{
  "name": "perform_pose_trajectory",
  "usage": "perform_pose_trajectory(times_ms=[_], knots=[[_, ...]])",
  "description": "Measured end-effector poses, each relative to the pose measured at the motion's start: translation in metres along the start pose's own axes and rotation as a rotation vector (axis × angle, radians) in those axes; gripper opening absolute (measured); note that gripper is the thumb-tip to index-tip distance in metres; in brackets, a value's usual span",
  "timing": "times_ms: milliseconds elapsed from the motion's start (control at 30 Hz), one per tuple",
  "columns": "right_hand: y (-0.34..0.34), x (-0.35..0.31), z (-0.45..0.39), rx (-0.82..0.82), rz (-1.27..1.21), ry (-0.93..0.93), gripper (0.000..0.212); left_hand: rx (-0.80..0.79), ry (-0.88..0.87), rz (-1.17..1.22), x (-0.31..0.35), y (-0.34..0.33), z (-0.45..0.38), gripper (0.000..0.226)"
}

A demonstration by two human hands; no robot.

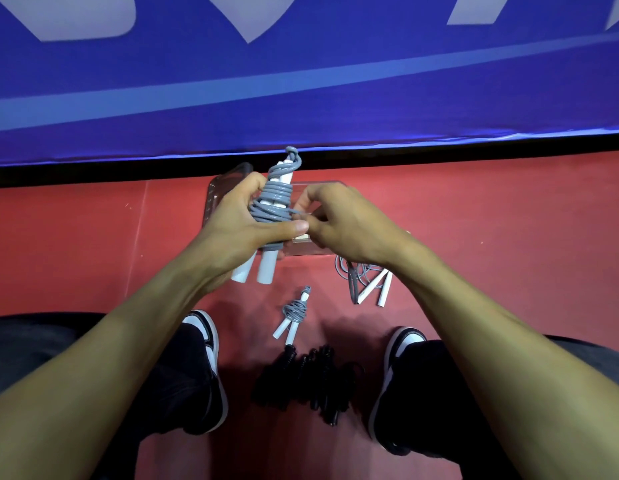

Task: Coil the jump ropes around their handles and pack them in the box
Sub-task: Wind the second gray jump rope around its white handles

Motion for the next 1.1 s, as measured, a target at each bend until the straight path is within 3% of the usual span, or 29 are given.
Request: perform_pose_trajectory(times_ms=[200, 433, 600, 733, 967, 1100], knots=[[0.000, 0.001, -0.001, -0.005, -0.017, -0.009, 0.015, -0.041, 0.057, 0.028, -0.004, -0.001, 0.000, 0.052], [0.000, 0.005, -0.003, -0.008, 0.022, -0.007, 0.012, -0.108, 0.247, 0.265, -0.006, -0.005, 0.000, 0.058], [0.001, 0.004, -0.001, -0.030, 0.053, -0.022, 0.013, -0.079, 0.166, 0.110, -0.005, -0.002, 0.001, 0.048], [-0.001, 0.005, -0.002, -0.043, 0.065, -0.048, 0.016, -0.067, 0.159, 0.067, -0.005, 0.000, 0.001, 0.070], [0.000, 0.009, -0.001, -0.061, 0.041, -0.136, 0.014, -0.056, 0.097, -0.022, -0.004, 0.003, 0.000, 0.044], [0.003, 0.009, 0.000, -0.049, 0.036, -0.155, 0.017, -0.002, 0.095, -0.031, -0.004, 0.003, -0.001, 0.050]])
Point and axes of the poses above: each hand's wrist, its own z-axis away from the middle knuckle, its own y-axis out of the back of the hand, x = y × z, the point moved 5 cm from there along -z, towards the middle knuckle, and after that the axes turned 12 degrees about x, right-handed, at the moved point
